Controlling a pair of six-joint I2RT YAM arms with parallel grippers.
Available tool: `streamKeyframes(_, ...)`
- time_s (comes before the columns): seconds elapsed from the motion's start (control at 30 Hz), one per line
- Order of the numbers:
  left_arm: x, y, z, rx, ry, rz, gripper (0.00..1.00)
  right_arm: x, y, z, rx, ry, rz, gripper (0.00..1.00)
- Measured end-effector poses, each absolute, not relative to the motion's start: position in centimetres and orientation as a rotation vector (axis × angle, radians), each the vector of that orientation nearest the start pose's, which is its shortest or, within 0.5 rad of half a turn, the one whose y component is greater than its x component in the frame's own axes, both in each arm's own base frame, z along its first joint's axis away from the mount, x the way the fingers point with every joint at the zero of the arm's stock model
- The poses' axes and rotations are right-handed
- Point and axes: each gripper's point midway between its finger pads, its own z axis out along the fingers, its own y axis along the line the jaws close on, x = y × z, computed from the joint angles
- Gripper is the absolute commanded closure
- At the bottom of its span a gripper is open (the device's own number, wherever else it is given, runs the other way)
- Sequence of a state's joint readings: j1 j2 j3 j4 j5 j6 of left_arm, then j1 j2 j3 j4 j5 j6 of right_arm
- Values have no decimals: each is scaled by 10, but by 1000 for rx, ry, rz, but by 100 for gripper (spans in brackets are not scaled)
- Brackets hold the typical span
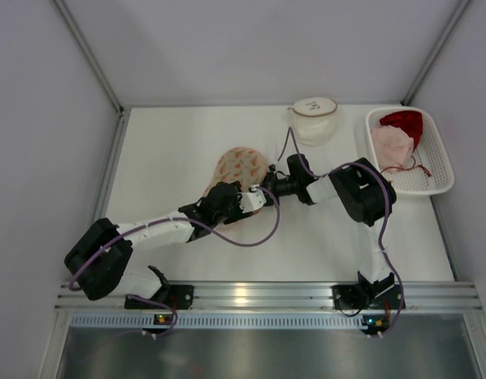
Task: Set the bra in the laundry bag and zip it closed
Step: Adjust the bra in the laundry bag.
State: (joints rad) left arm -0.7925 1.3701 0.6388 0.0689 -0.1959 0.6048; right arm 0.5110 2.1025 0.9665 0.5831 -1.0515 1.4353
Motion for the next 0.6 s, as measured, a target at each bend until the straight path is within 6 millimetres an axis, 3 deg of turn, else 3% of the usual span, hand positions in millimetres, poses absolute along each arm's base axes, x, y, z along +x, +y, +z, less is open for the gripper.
streamKeyframes(0.07, 295, -218, 79, 1337, 1755, 109, 33, 277, 354, 72, 390, 2687, 2027, 88)
streamKeyframes(0.1, 295, -219, 80, 1333, 1750, 103, 33, 276, 354, 72, 386, 2690, 2024, 76)
streamKeyframes(0.2, 295, -223, 80, 1331, 1736, 82, 33, 274, 355, 71, 370, 2695, 2021, 59)
streamKeyframes(0.37, 293, -226, 79, 1338, 1732, 54, 33, 269, 361, 71, 345, 2714, 2024, 55)
streamKeyframes(0.53, 292, -226, 78, 1338, 1736, 46, 33, 267, 365, 71, 321, 2726, 2030, 40)
streamKeyframes(0.57, 292, -226, 78, 1335, 1737, 44, 33, 265, 367, 71, 309, 2730, 2034, 41)
streamKeyframes(0.6, 292, -227, 79, 1332, 1736, 42, 33, 264, 369, 72, 298, 2735, 2041, 51)
